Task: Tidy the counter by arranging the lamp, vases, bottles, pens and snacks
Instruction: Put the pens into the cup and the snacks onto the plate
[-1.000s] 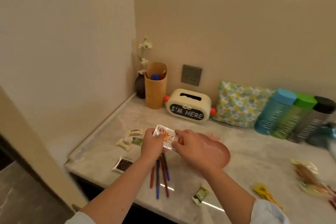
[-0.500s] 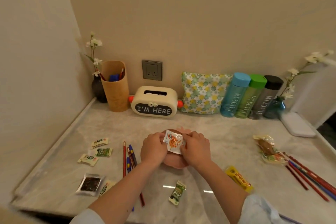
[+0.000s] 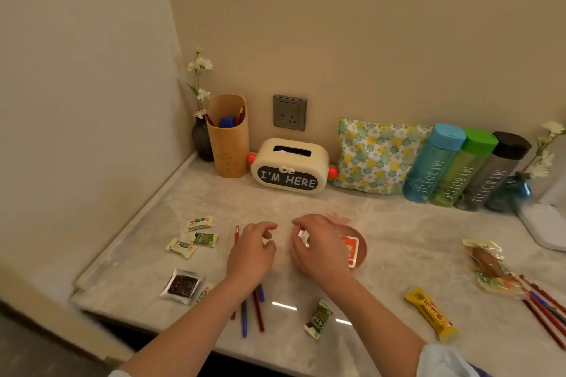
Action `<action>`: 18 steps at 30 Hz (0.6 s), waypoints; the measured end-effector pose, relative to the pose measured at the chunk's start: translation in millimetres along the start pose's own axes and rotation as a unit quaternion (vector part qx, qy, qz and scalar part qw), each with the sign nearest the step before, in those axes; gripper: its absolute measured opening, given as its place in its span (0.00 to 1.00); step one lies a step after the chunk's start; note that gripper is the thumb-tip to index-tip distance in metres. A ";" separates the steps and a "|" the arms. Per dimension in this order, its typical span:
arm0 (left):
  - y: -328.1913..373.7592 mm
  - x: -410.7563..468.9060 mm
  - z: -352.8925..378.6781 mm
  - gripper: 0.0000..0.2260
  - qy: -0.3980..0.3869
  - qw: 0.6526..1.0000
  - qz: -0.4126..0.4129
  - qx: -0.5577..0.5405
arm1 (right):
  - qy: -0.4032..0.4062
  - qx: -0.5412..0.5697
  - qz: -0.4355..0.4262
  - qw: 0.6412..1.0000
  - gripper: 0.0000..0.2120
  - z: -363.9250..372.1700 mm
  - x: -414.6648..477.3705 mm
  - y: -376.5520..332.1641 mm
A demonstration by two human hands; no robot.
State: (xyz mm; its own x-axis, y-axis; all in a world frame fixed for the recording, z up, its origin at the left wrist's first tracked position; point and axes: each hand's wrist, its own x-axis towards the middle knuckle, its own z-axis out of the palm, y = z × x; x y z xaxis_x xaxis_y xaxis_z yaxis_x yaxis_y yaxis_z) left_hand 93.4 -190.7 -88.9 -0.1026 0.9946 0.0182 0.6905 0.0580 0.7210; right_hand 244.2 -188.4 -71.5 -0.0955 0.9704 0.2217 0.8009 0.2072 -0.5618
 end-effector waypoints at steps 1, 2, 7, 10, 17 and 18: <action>-7.0 -2.7 -9.4 0.16 0.010 1.000 -0.012 0.002 | -0.026 0.016 -0.002 1.000 0.14 2.5 -1.0 -10.6; -12.6 -3.7 -16.1 0.15 0.013 1.000 -0.025 0.004 | -0.054 0.024 0.003 0.998 0.13 5.0 -1.6 -17.4; -40.7 -17.6 -45.7 0.14 -0.018 0.993 -0.114 0.037 | -0.194 0.034 0.062 0.978 0.14 28.3 -3.0 -41.0; -45.9 -25.6 -49.5 0.18 -0.032 0.987 -0.135 0.082 | -0.247 0.014 0.095 0.964 0.17 39.4 -6.3 -45.9; -41.3 -26.1 -48.0 0.23 -0.051 0.971 -0.134 0.189 | -0.300 -0.061 0.082 0.948 0.15 47.8 0.6 -48.6; -40.3 -24.8 -47.2 0.22 -0.050 0.970 -0.132 0.200 | -0.310 -0.084 0.075 0.944 0.12 47.1 3.4 -48.8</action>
State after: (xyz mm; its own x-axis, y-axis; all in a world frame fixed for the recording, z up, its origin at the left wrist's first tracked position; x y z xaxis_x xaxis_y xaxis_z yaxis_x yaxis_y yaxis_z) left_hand 34.4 -221.8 -85.7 -0.2576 0.9429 -0.2114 0.8739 0.3206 0.3654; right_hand 177.0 -189.3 -81.0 -0.2587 0.8842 -0.3889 0.9106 0.0889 -0.4035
